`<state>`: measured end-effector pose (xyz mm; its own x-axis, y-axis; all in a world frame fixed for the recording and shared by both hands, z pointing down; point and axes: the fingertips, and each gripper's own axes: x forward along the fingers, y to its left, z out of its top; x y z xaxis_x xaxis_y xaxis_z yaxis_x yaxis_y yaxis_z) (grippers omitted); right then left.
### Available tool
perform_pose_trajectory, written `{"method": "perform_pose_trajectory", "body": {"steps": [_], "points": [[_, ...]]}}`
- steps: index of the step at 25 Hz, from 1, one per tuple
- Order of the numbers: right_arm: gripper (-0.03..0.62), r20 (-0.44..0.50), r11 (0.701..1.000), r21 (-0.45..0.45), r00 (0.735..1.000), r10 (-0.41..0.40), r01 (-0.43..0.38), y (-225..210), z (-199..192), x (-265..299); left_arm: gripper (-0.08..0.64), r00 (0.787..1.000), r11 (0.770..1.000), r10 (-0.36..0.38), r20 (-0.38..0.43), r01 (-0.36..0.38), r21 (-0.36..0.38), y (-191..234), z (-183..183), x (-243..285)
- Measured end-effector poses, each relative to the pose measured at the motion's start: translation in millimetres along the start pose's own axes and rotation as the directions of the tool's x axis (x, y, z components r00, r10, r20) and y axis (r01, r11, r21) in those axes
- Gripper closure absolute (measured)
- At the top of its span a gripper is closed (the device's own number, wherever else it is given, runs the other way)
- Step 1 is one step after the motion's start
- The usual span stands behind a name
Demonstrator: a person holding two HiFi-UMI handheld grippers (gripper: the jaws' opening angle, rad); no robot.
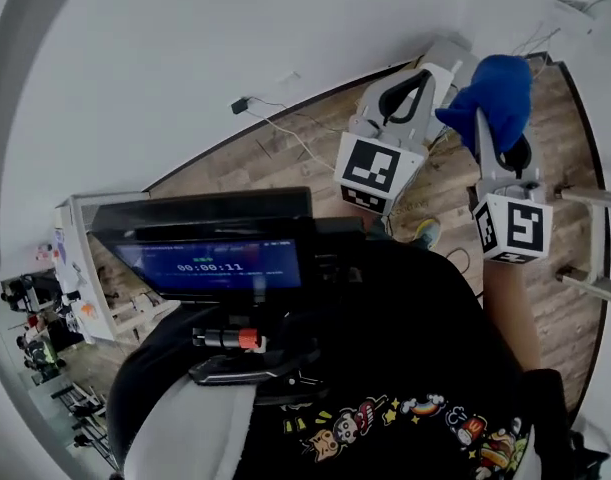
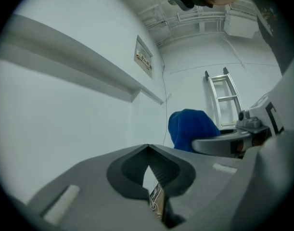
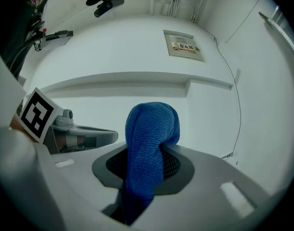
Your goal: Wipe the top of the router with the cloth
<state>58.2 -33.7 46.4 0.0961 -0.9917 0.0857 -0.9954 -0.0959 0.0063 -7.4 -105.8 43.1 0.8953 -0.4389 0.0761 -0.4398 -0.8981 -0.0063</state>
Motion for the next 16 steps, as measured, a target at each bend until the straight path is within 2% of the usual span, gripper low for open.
{"method": "perform_pose_trajectory", "body": {"steps": [4, 9, 16], "points": [[0.465, 0.019, 1.0, -0.027, 1.0, 0.015, -0.014, -7.8, -3.2, -25.0, 0.56, 0.997, 0.997, 0.075, -0.025, -0.074, 0.026, -32.4, -8.8, -15.4], [0.466, 0.006, 0.999, -0.011, 0.999, 0.033, -0.033, 8.8, -19.4, -13.7, 0.56, 0.991, 0.991, 0.133, -0.032, -0.133, 0.019, -28.5, -22.4, -28.4], [0.466, -0.007, 1.0, -0.012, 1.0, -0.013, 0.013, 28.9, 19.6, -85.0, 0.56, 0.989, 0.989, 0.138, -0.062, -0.134, 0.057, -69.7, 24.5, -90.3]]}}
